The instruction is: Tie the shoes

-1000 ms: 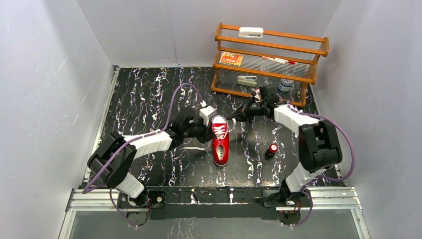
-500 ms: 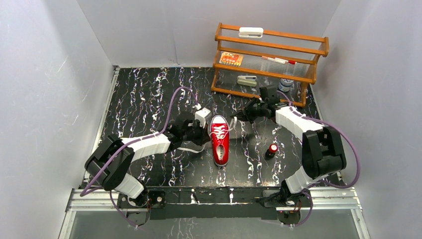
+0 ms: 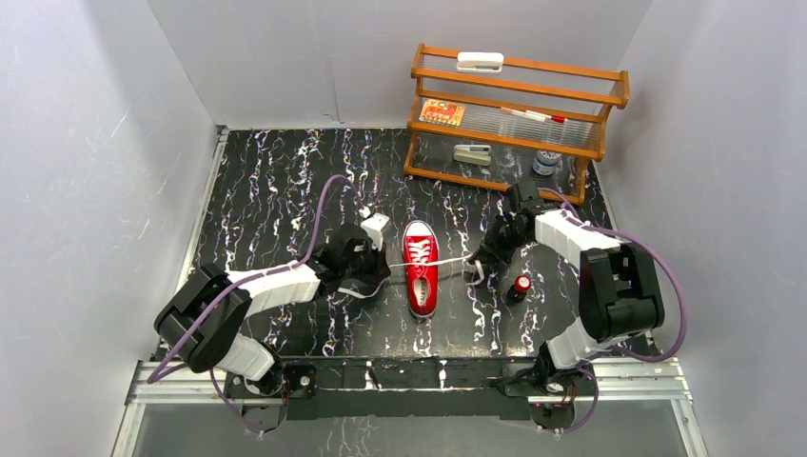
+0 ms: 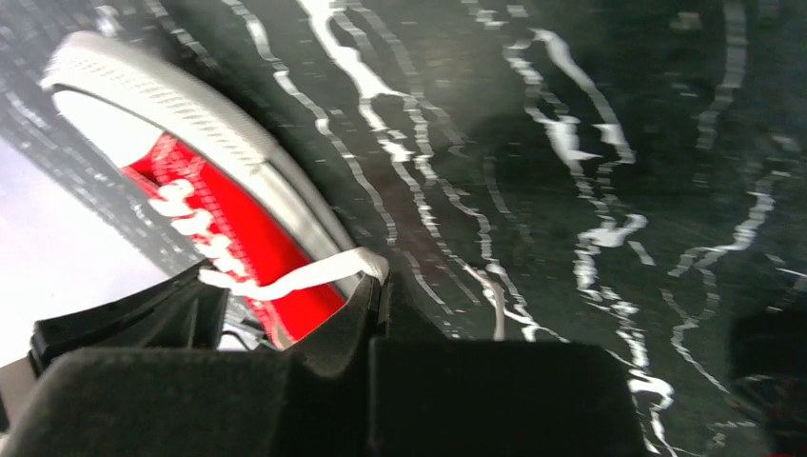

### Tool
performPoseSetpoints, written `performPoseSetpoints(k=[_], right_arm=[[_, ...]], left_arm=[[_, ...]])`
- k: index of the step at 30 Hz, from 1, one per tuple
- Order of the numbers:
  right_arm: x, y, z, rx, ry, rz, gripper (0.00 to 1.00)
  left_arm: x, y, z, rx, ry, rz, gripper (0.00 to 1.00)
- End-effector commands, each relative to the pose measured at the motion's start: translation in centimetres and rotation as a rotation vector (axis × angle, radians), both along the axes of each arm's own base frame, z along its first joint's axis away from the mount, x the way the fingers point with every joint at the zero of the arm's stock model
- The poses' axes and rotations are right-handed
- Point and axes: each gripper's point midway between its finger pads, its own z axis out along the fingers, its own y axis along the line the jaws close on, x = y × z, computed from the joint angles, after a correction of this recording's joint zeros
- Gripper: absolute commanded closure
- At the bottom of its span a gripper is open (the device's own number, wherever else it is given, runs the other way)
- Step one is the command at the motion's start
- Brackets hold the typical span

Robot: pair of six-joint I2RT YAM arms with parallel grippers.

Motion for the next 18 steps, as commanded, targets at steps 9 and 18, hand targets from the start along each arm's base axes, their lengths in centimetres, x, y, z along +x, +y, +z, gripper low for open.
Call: performPoseSetpoints(k=[9, 18], right_arm=[[-2.3, -4.7, -3.2, -0.209, 0.106, -0.010, 1.00], [1.1, -2.4, 2.0, -0.059, -0.121, 0.150, 1.00]], left_arm=[[-0.6, 2.3, -1.2, -0.004, -0.023, 0.112, 1.00], [-0.7, -1.5, 3.4, -0.100, -0.079, -0.111, 1.00]])
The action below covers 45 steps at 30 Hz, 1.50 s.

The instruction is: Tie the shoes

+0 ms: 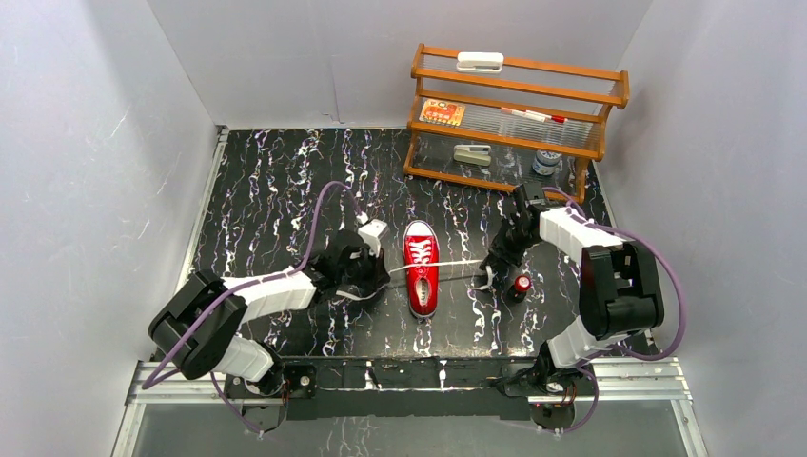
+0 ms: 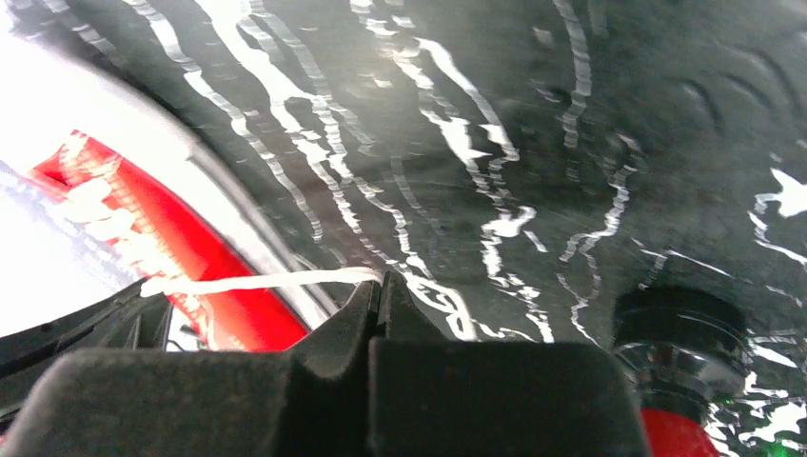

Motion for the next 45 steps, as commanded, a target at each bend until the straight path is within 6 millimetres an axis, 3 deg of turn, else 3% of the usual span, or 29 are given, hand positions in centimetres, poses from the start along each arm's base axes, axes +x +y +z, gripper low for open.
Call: performPoseSetpoints(k=[1, 6, 10, 15, 21, 26, 31, 36, 45], right_arm=[[3.1, 2.5, 5.5, 0.147, -0.208, 0.153, 1.00], [2.9, 7.0, 10.3, 0.411, -0.231, 0.201, 1.00], [3.9, 9.2, 12.8, 0.534, -0.203, 0.103, 1.00], [5.9, 11.8, 14.3, 0.649, -0.134, -0.083, 1.00], [7.7, 15.2, 14.0, 0.622, -0.090, -0.211, 1.00], [7.8, 18.6, 12.8, 0.565, -0.019, -0.304, 1.00], [7.8, 21.8, 12.0, 0.398, -0.008, -0.259, 1.00], [5.7, 24.6, 10.2, 0.302, 0.084, -0.090, 1.00], [1.7, 25.1, 8.4, 0.176, 0.114, 0.119, 0.93]], left_arm=[[0.6, -3.2, 5.4, -0.093, -0.114, -0.189, 1.00], [2.2, -5.3, 8.7, -0.130, -0.275, -0.306, 1.00], [2.6, -6.3, 8.1, -0.098, -0.337, -0.409, 1.00], [3.1, -6.4, 7.7, -0.081, -0.409, -0.448, 1.00], [2.8, -6.2, 7.0, -0.059, -0.437, -0.483, 1.00], [2.3, -5.8, 7.1, -0.058, -0.459, -0.501, 1.00], [1.8, -5.8, 7.3, -0.067, -0.466, -0.522, 1.00], [1.7, -5.6, 7.0, -0.055, -0.465, -0.529, 1.00], [1.7, -5.7, 7.1, -0.059, -0.472, -0.534, 1.00]])
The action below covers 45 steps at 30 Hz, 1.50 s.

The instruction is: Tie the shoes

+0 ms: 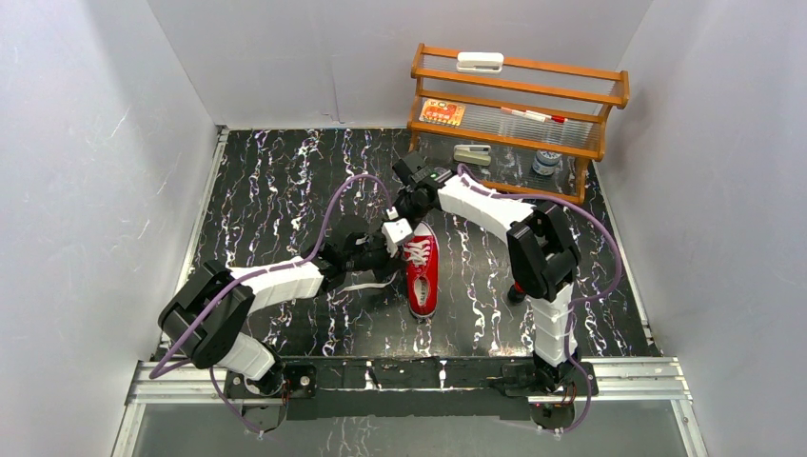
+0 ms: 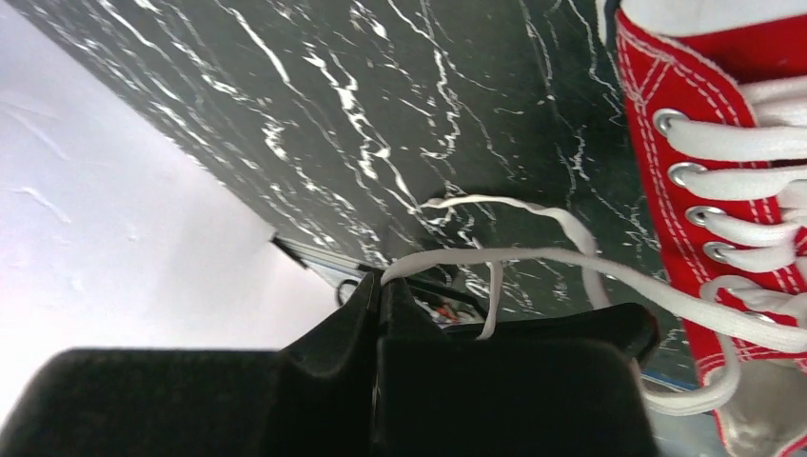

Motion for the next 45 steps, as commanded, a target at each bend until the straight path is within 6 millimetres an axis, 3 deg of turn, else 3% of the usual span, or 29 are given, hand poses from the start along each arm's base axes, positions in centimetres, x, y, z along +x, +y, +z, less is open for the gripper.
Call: performPoseSetpoints(k=[1, 8, 13, 20, 26, 29, 32, 36, 40, 45], right_arm=[[-2.4, -0.8, 0.1, -0.066, -0.001, 0.139, 0.93], [-4.5, -0.6, -1.2, -0.024, 0.018, 0.225, 0.92], [-4.6, 0.1, -1.4, -0.009, -0.008, 0.291, 0.83], [-3.3, 0.9, -0.5, 0.029, -0.118, 0.388, 0.59], [-4.1, 2.0, 2.5, 0.265, -0.209, 0.543, 0.37], [-3.6, 0.7, 3.9, 0.305, -0.260, 0.575, 0.28], [-1.8, -1.1, 6.0, 0.313, -0.366, 0.561, 0.23], [1.0, -5.1, 8.1, 0.290, -0.472, 0.507, 0.19], [1.5, -10.0, 6.7, 0.176, -0.483, 0.498, 0.18], [-1.9, -14.4, 3.3, 0.016, -0.508, 0.576, 0.19]], left_arm=[[0.0, -0.5, 2.2, -0.051, -0.072, -0.039, 1.00], [-0.4, -0.4, 1.6, -0.053, -0.051, -0.028, 1.00], [-0.6, -0.3, 1.6, -0.055, -0.045, -0.022, 1.00], [-0.6, -0.2, 1.5, -0.050, -0.036, -0.013, 1.00], [-0.3, 0.0, 1.4, -0.062, -0.029, 0.023, 1.00], [-0.1, 0.0, 1.4, -0.076, -0.022, 0.047, 1.00], [0.2, -0.2, 1.2, -0.078, 0.002, 0.064, 1.00], [0.3, -0.9, 0.8, -0.088, 0.051, 0.063, 1.00], [0.6, -1.5, 0.3, -0.087, 0.113, 0.063, 1.00], [0.9, -2.1, -0.3, -0.082, 0.245, 0.075, 1.00]])
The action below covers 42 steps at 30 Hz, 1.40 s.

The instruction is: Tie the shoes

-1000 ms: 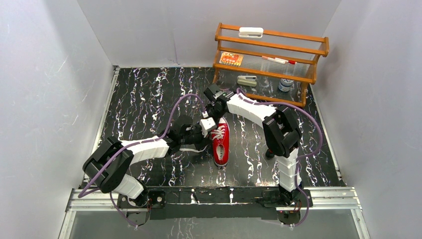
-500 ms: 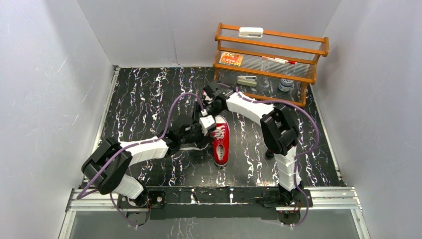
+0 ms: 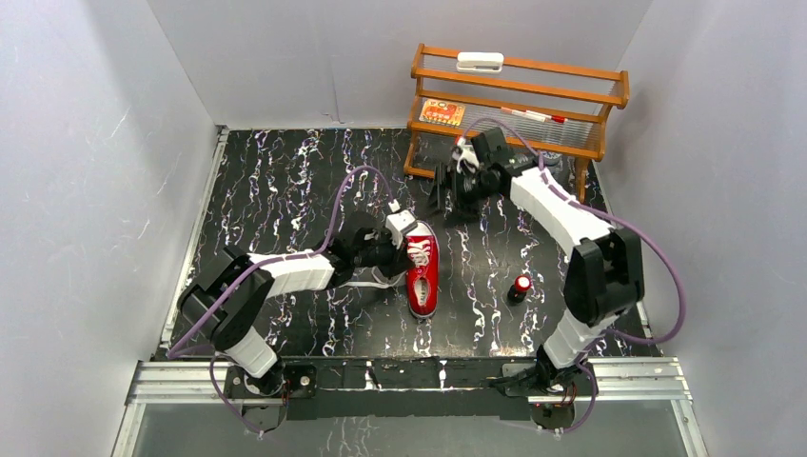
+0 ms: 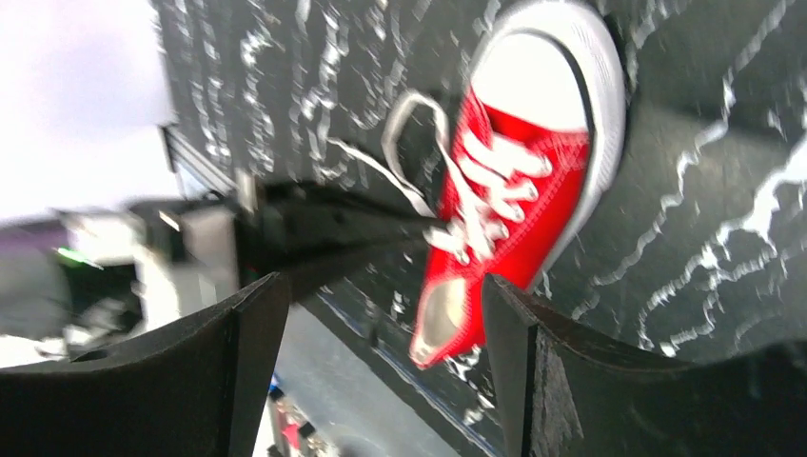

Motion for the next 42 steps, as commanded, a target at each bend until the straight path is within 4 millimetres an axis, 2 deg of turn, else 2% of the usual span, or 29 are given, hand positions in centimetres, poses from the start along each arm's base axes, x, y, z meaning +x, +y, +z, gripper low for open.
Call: performPoseSetpoints(k=[1, 2, 4, 8, 12, 17, 21, 24, 25, 27, 32, 37, 42], right_arm=[[-5.2, -3.2, -3.8, -0.151, -0.032, 0.103, 0.19], [-6.2, -3.7, -4.4, -0.157, -0.044, 0.114, 0.19], [-7.3, -3.9, -4.3, -0.167, -0.118, 0.136, 0.19], [-9.6, -2.9, -3.3, -0.158, -0.267, 0.215, 0.19], [-12.3, -0.2, -2.2, -0.121, -0.463, 0.338, 0.20], [-14.5, 3.6, -3.1, -0.161, -0.665, 0.488, 0.24], [-14.3, 6.3, -4.0, -0.197, -0.832, 0.551, 0.28], [-14.4, 8.2, -4.4, -0.160, -0.979, 0.603, 0.32], [-13.9, 9.0, -4.0, -0.144, -1.039, 0.587, 0.33], [-13.4, 9.5, -4.5, -0.142, -1.095, 0.577, 0.36], [-11.6, 11.1, -5.9, -0.195, -1.113, 0.554, 0.40], [-9.1, 12.1, -7.2, -0.265, -1.100, 0.429, 0.44], [-8.0, 13.2, -9.1, -0.312, -1.138, 0.470, 0.44]], left_arm=[[0.5, -1.1, 1.4, -0.046, 0.089, -0.014, 1.00], [0.4, -1.2, 1.3, -0.042, 0.112, -0.017, 1.00], [0.2, -1.2, 1.1, -0.043, 0.155, -0.018, 1.00], [-0.2, -1.0, 0.2, -0.034, 0.237, -0.010, 1.00], [0.0, -1.1, 0.3, -0.041, 0.287, 0.007, 1.00], [0.5, -1.3, 0.3, -0.018, 0.342, -0.011, 1.00], [0.6, -1.8, 0.4, 0.042, 0.404, -0.084, 1.00], [0.3, -1.8, 0.2, 0.075, 0.440, -0.126, 1.00], [0.4, -1.8, 0.3, 0.081, 0.445, -0.141, 1.00], [0.5, -1.8, 0.2, 0.088, 0.463, -0.153, 1.00], [1.4, -1.4, 0.0, 0.094, 0.487, -0.171, 1.00], [2.4, -0.4, -0.3, 0.119, 0.475, -0.159, 1.00], [2.5, 0.1, 0.6, 0.082, 0.480, -0.207, 1.00]])
